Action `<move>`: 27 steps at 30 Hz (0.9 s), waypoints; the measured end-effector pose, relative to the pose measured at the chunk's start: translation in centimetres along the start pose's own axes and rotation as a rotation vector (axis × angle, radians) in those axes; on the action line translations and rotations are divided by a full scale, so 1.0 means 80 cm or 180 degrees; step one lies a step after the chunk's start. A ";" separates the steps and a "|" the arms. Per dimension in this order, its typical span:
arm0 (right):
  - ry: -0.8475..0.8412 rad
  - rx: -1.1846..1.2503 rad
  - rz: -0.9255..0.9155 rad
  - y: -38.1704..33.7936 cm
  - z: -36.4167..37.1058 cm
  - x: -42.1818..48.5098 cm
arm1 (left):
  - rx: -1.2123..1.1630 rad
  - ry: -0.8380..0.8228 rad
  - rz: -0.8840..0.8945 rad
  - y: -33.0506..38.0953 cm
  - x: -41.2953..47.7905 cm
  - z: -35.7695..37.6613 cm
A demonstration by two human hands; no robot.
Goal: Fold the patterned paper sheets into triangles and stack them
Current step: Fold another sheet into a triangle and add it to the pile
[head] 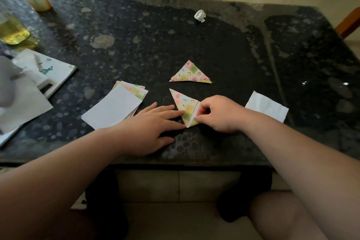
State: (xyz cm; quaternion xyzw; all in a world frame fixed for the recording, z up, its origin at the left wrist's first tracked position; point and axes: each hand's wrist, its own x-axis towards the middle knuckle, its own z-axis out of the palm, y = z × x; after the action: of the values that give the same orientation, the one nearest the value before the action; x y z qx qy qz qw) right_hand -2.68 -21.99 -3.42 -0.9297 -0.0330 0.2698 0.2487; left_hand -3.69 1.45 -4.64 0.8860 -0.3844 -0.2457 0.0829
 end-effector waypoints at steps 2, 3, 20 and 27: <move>0.0077 0.0005 0.0059 -0.003 0.003 0.000 | -0.0015 -0.0008 0.0006 0.000 0.000 0.001; 0.0103 -0.0010 0.0090 -0.004 0.004 0.001 | -0.0020 -0.0011 0.0014 0.000 0.000 0.001; 0.0226 -0.0060 0.0149 -0.010 0.008 -0.001 | 0.0207 0.0113 0.0002 0.024 -0.008 0.019; 0.0319 -0.0088 0.0218 -0.011 0.011 0.000 | 0.0235 0.0121 0.0002 0.025 -0.008 0.019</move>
State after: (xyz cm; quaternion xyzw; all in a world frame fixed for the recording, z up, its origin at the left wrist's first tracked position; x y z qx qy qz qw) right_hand -3.10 -20.83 -3.63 -0.9459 0.0076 0.2308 0.2278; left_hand -6.11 0.63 -5.07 0.8928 -0.3919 -0.2146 0.0576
